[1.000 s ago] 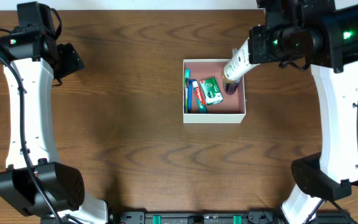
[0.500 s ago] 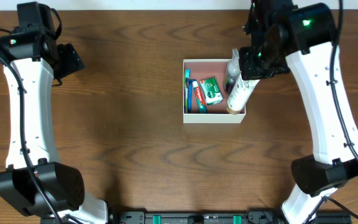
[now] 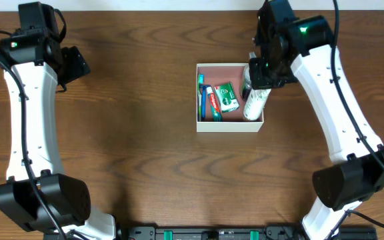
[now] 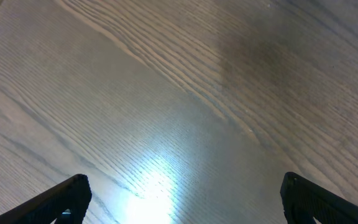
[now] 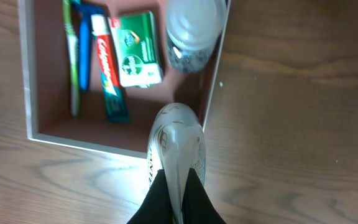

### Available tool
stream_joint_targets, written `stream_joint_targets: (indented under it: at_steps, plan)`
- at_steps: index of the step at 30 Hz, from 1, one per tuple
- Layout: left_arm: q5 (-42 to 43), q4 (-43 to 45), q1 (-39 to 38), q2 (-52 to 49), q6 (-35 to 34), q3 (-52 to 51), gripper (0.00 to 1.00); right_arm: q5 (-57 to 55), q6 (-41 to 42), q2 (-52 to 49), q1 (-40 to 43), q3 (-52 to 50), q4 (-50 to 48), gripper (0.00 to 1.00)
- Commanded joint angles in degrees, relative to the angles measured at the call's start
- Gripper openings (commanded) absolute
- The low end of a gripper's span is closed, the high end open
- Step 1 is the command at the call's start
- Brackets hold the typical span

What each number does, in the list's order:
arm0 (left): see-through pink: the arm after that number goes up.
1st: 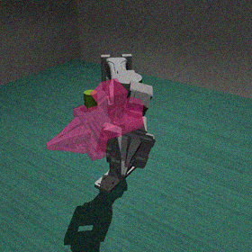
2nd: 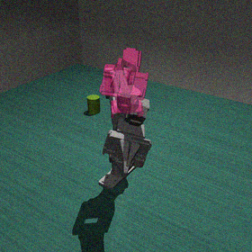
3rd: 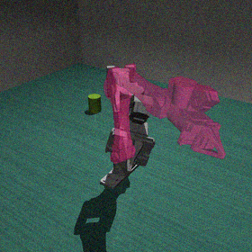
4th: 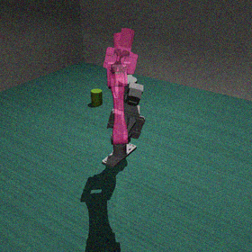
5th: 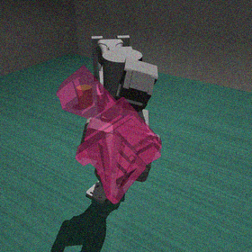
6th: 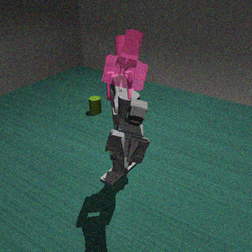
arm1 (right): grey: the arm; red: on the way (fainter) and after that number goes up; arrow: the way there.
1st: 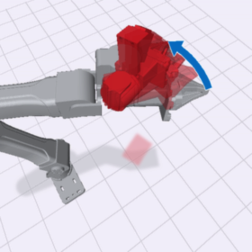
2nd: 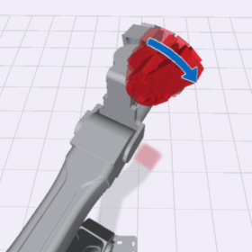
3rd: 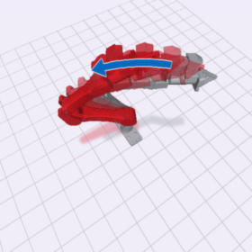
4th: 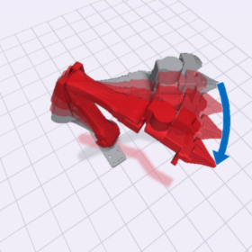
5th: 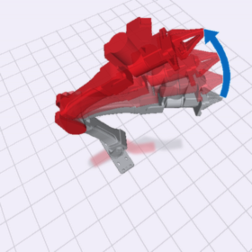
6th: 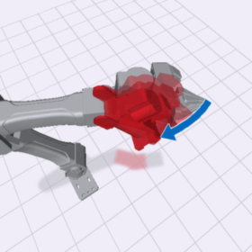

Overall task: Pack container
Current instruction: 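Lower the tube into the box's right side and open the gripper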

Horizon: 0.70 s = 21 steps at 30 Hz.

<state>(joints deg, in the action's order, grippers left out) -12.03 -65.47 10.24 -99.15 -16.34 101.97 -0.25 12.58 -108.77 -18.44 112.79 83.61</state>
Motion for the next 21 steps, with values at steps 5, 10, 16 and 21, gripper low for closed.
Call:
stream_joint_targets:
  at_steps: [5, 10, 16, 21]
  plan:
    - [-0.46, -0.07, 0.09, -0.09, -0.31, -0.20, 0.98, -3.82, 0.04, 0.76, -0.39, -5.11, -4.17, 0.01]
    - [-0.48, -0.07, 0.09, -0.09, -0.28, -0.20, 0.98, -3.82, 0.07, 0.76, -0.39, -8.22, -7.34, 0.01]
    - [-0.46, -0.07, 0.09, -0.09, -0.31, -0.20, 0.98, -3.80, 0.31, 0.76, -0.39, -9.51, -9.42, 0.08]
    - [-0.48, -0.07, 0.09, -0.09, -0.31, -0.20, 0.98, -3.82, 0.74, 0.76, -0.39, -9.51, -10.16, 0.37]
